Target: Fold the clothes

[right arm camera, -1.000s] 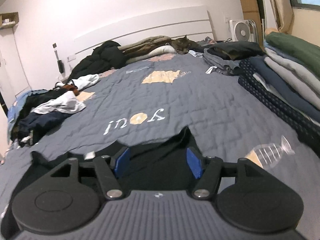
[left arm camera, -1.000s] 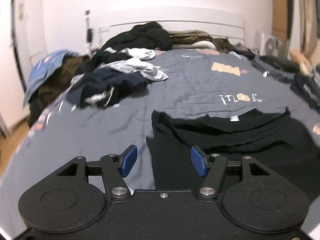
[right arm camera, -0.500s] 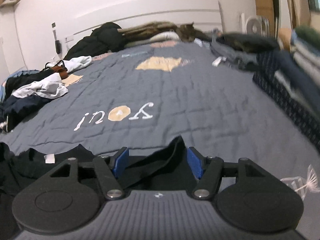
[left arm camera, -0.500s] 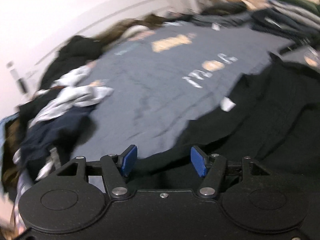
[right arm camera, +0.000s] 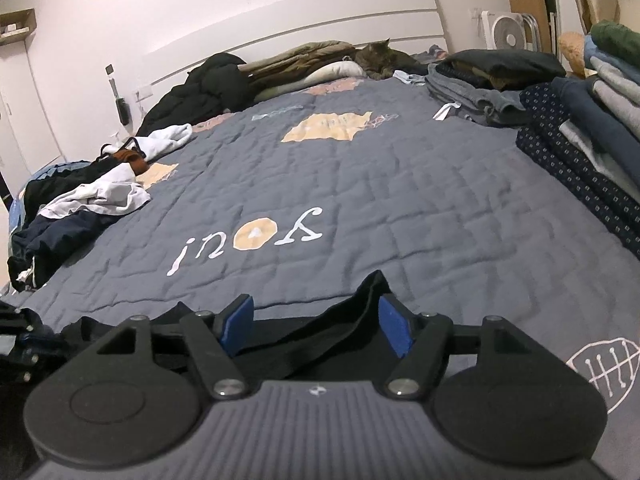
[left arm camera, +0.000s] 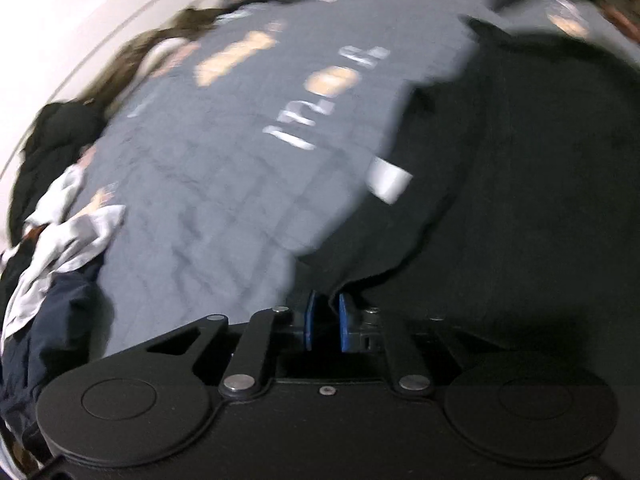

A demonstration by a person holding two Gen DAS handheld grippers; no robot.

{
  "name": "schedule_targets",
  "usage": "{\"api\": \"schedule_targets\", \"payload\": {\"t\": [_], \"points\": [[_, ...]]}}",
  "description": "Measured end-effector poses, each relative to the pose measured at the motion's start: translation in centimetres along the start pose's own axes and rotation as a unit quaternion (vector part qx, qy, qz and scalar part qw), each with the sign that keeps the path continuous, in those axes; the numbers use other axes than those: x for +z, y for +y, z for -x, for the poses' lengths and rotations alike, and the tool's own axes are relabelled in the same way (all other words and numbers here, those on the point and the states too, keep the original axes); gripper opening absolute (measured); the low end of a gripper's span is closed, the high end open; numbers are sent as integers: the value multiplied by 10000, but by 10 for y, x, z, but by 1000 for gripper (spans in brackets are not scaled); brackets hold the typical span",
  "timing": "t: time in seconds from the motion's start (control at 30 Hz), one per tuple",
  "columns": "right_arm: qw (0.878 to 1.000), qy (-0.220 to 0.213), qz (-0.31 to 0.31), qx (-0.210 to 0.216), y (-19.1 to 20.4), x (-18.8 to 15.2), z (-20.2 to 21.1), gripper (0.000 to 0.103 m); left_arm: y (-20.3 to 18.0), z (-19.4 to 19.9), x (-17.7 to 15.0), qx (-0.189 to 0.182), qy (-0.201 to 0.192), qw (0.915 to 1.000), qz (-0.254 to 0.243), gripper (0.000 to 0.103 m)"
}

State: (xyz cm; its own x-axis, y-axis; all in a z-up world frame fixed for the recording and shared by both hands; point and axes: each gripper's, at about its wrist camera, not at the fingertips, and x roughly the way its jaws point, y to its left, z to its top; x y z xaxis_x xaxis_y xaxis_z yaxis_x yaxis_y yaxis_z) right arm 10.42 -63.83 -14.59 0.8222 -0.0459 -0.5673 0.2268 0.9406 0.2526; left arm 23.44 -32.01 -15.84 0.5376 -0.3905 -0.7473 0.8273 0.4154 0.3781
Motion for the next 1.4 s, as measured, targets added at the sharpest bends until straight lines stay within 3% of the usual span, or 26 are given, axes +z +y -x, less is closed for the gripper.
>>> {"api": "schedule_targets", "payload": {"t": [0.07,0.17,0.23,0.27,0.3,0.37,0.5,0.63,0.7,0.8,0.83,0.87,0.93,1.1,1.2,1.3,1.4], "points": [[10000,20,-23,23,1,-1,-1,69,20,-3,8,354,-186,9969,683,15],[9999,45,-70,62,2,-1,-3,69,50,-5,12,950,-242,9794,1767,17],[9999,49,-86,80,2,-1,-3,69,63,2,8,922,-285,9714,2170,22],[9999,51,-96,88,1,-1,-3,69,64,8,5,832,-328,9714,2200,31],[9999,45,-122,92,1,-1,-2,69,63,17,1,737,-365,9731,2151,37],[9998,33,-174,99,0,0,-1,69,55,35,-6,379,-424,9799,1910,61],[9995,7,-287,114,-2,1,1,69,14,63,-21,-149,-276,9964,793,63],[9995,57,-279,147,0,1,1,70,-28,72,-34,-456,-47,9988,-173,63],[9992,127,-281,251,2,2,0,70,-39,67,-38,-517,29,9982,-301,61],[9986,181,-172,470,8,2,1,70,-49,58,-42,-604,115,9976,-312,48],[9984,195,-121,522,11,2,2,71,-47,57,-41,-659,132,9974,-263,41],[9981,195,-98,578,12,2,3,71,-45,57,-39,-713,149,9971,-214,25],[9977,206,-77,643,14,2,3,71,-40,56,-37,-821,183,9964,-116,13],[9975,251,-151,643,13,1,3,73,-29,54,-29,-1063,253,9940,109,6],[9974,265,-206,645,12,1,2,73,-13,51,-15,-956,70,9949,301,6],[9974,249,-179,649,12,1,2,74,12,47,3,-793,-299,9929,840,6],[9979,269,-165,571,10,0,1,74,29,31,19,-331,-444,9906,1247,6]]}}
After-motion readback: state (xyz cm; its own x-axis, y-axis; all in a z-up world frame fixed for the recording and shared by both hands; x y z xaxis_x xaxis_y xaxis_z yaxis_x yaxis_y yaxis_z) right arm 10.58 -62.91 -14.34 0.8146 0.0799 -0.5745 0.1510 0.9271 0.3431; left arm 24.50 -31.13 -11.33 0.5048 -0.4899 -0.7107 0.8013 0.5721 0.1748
